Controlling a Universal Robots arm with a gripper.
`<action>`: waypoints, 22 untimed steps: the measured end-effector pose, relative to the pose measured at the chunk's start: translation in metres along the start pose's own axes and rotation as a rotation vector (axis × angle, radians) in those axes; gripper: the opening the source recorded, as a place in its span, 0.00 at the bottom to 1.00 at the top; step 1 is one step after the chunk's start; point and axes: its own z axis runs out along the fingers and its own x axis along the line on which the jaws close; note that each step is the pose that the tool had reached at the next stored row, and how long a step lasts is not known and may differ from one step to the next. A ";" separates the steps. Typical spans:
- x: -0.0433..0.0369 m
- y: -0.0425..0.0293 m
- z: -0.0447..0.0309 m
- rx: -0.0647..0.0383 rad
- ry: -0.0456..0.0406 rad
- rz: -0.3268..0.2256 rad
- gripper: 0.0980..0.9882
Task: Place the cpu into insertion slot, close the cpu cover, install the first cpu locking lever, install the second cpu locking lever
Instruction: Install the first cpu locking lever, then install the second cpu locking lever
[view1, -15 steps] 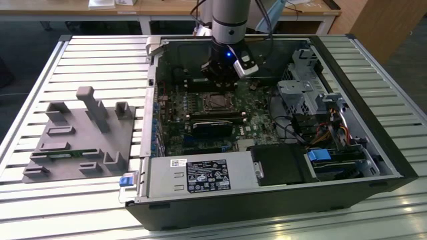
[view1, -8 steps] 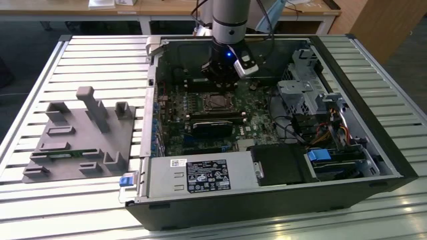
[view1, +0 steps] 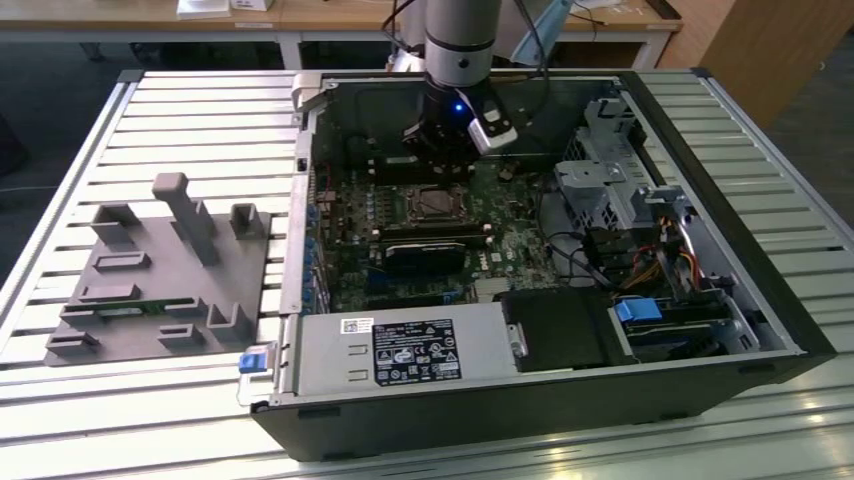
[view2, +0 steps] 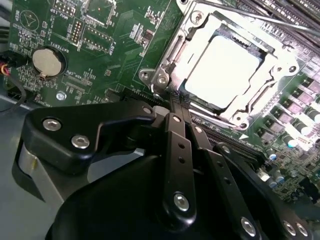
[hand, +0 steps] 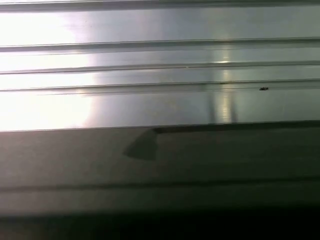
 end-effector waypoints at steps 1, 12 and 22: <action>0.0001 -0.0002 -0.0026 0.001 0.0008 0.000 0.01; 0.0000 -0.0019 -0.0091 0.002 0.0012 0.000 0.01; -0.0002 -0.0058 -0.0091 0.002 0.0012 0.000 0.01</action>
